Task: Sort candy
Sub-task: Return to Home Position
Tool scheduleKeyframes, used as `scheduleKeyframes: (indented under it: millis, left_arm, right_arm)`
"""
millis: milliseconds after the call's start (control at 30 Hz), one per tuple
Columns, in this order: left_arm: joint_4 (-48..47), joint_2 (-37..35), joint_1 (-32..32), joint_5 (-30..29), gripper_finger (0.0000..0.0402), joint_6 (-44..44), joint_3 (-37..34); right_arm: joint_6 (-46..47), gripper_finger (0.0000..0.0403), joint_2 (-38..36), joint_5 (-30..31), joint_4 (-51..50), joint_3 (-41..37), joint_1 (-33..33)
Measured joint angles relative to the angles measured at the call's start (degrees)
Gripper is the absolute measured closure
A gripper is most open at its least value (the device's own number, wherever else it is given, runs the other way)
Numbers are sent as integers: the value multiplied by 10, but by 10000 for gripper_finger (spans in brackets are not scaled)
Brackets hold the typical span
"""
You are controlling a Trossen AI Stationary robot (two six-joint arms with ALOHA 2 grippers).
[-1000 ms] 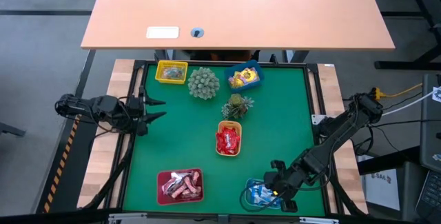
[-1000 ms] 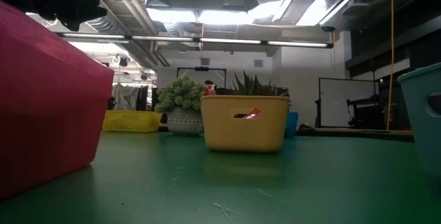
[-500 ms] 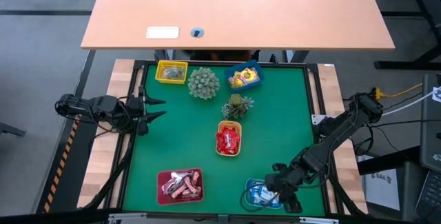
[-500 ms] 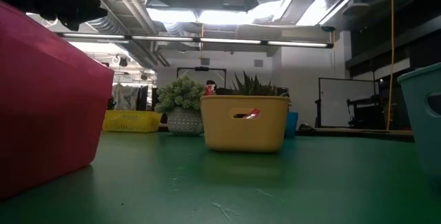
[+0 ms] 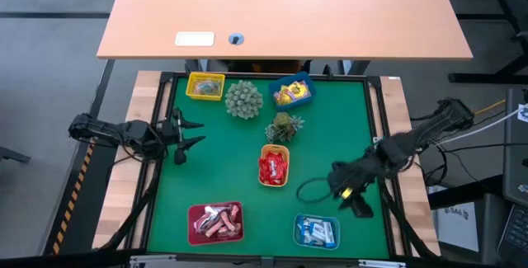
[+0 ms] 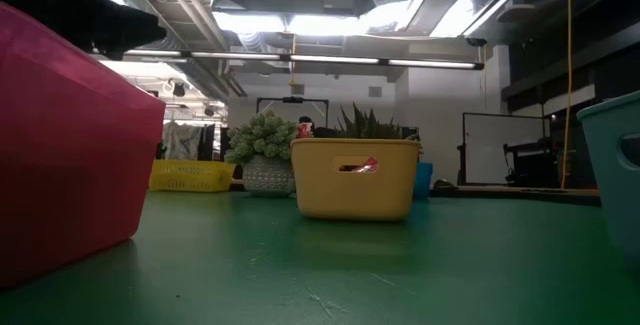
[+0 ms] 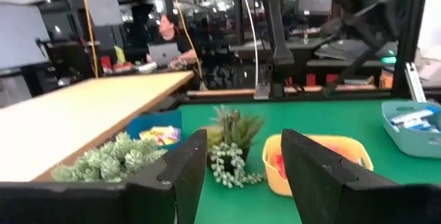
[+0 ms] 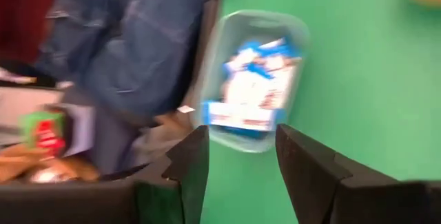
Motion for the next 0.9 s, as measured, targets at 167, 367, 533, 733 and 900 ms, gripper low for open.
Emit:
scheduleKeyframes:
  millis: [167,367,533,733,900]
  left_arm:
    - [35,0,13,-1,227,18,-32]
    - [53,0,51,0,227,12,-60]
    - [53,-1,81,1,227,14,-60]
    - [52,0,100,18,227,13,-60]
    - [51,0,107,19,227,10,-60]
  right_arm:
    - [-77,236,-87,112,-66,0,-32]
    - [-156,237,-189,201,-95,0,-44]
    - [-218,237,-287,267,-68,-47,-44]
    - [-243,237,-425,321,53,-182,-44]
    - [-290,237,-519,324,189,-302,-44]
